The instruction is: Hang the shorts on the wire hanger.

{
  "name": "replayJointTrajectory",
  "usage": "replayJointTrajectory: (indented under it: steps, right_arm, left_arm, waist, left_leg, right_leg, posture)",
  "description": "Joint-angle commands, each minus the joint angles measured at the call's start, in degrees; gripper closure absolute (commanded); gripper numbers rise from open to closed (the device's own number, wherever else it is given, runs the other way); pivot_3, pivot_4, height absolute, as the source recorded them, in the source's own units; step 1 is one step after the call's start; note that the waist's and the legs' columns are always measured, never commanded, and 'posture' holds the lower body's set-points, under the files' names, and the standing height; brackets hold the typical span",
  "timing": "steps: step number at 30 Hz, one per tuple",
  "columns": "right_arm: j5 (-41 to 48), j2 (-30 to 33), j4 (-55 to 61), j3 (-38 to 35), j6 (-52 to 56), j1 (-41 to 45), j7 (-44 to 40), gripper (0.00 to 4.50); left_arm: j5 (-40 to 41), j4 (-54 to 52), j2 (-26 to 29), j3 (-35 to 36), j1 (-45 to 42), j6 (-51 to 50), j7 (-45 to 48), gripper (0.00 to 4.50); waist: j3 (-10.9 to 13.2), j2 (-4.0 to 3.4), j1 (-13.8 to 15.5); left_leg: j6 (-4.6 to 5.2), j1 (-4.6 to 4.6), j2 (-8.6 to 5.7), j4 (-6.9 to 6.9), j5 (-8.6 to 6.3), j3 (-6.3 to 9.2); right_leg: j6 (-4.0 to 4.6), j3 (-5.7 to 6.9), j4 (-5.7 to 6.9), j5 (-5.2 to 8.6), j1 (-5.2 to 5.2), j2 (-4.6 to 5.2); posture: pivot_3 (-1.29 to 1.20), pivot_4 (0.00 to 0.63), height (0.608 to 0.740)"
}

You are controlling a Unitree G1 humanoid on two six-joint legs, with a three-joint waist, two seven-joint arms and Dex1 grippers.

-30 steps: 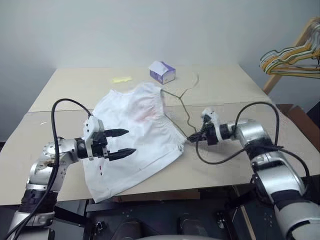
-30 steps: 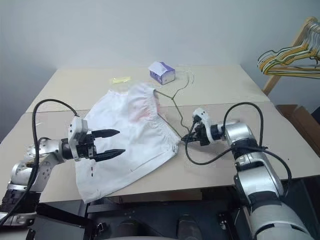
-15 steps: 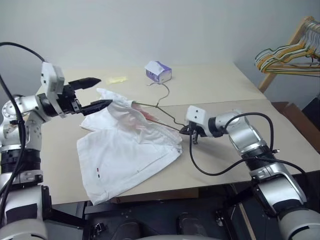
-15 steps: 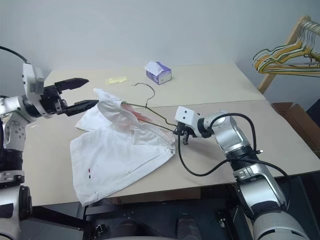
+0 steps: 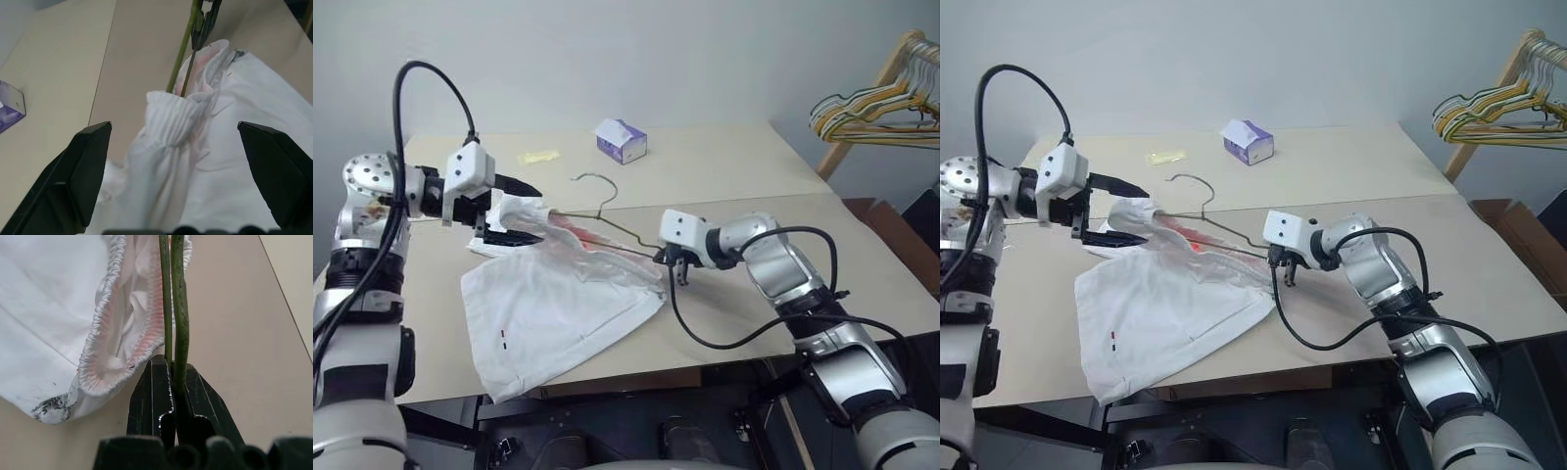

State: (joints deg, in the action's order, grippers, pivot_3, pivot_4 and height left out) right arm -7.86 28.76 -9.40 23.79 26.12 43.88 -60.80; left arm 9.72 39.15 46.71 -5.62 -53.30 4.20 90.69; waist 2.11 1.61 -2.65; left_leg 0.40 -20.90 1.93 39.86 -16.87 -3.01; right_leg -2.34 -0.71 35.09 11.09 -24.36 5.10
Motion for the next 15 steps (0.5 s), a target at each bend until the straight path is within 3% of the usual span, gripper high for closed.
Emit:
replayJointTrajectory:
  steps: [1, 4, 6, 15]
  right_arm:
    - [-0.9, 0.6, 3.1, 0.1, 0.3, 1.3, 0.2, 4.50]
    - [-1.0, 0.4, 4.0, 0.4, 1.0, 1.3, 0.0, 4.50]
    - [-1.8, 0.6, 4.2, 0.8, 0.5, 1.2, 0.2, 4.50]
    - [-1.8, 0.8, 5.6, 0.8, 0.7, 0.7, -0.1, 4.50]
  left_arm:
    - [-3.0, 3.8, -0.7, -1.4, -3.8, 2.6, 0.2, 0.02]
    - [-3.2, 6.0, -1.5, -2.6, -5.4, 2.3, 1.7, 0.02]
    - [-2.7, 6.7, -1.4, -4.4, -6.0, 2.0, 1.8, 0.43]
    - [-4.3, 11.8, -1.7, -8.6, -7.4, 5.7, 1.8, 3.32]
  waist:
    - [0.0, 0.00, 0.0]
    - [0.0, 0.00, 0.0]
    - [0.0, 0.00, -0.1]
    - [0.0, 0.00, -0.3]
  left_leg:
    - [0.00, 0.00, 0.01, 0.00, 0.00, 0.00]
    - [0.00, -0.05, 0.01, 0.01, 0.00, 0.01]
    - [0.01, -0.09, 0.01, 0.02, 0.00, 0.01]
    - [0.03, -0.19, 0.02, 0.03, -0.02, 0.02]
  right_leg:
    - [0.00, 0.00, 0.00, 0.00, 0.00, 0.00]
    - [0.00, 0.01, 0.01, 0.00, -0.02, 0.00]
    - [0.00, 0.01, 0.03, 0.00, -0.05, 0.00]
    - [-0.02, 0.02, 0.10, 0.00, -0.13, 0.00]
  posture:
    - [0.00, 0.000, 0.740]
    - [-0.01, 0.000, 0.740]
    - [-0.01, 0.000, 0.740]
    - [-0.02, 0.000, 0.740]
